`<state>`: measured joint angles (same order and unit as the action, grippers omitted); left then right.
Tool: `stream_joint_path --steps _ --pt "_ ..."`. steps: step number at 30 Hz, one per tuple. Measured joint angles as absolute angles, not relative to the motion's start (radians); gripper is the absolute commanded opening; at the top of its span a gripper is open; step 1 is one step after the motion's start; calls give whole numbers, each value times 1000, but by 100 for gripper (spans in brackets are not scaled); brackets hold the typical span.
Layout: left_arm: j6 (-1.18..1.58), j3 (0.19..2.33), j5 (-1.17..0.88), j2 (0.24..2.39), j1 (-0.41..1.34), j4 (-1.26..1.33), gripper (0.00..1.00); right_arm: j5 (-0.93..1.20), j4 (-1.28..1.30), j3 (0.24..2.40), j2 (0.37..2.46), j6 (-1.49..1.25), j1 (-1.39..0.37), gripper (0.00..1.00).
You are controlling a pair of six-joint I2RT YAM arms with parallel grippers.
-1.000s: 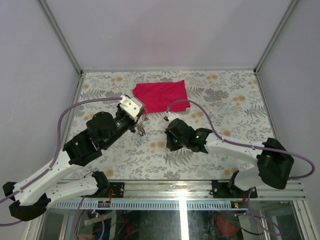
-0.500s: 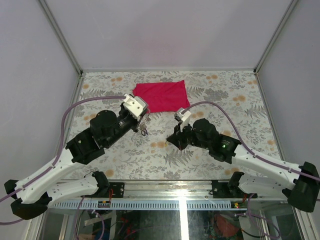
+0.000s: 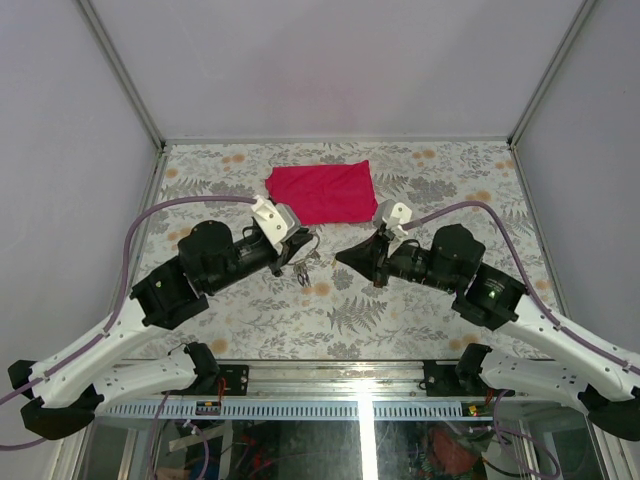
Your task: Put the keys on the keyring
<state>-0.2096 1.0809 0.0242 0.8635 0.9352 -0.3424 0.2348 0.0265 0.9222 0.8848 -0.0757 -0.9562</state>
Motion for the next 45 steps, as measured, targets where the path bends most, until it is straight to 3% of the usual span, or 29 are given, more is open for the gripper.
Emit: stream_joint_path --steps 13,45 --pt "-199 1081 -128 878 935 -345 0 309 67 1054 910 12 -956 0" --pt "-199 1097 -182 904 935 -361 0 350 78 1091 986 52 -956 0"
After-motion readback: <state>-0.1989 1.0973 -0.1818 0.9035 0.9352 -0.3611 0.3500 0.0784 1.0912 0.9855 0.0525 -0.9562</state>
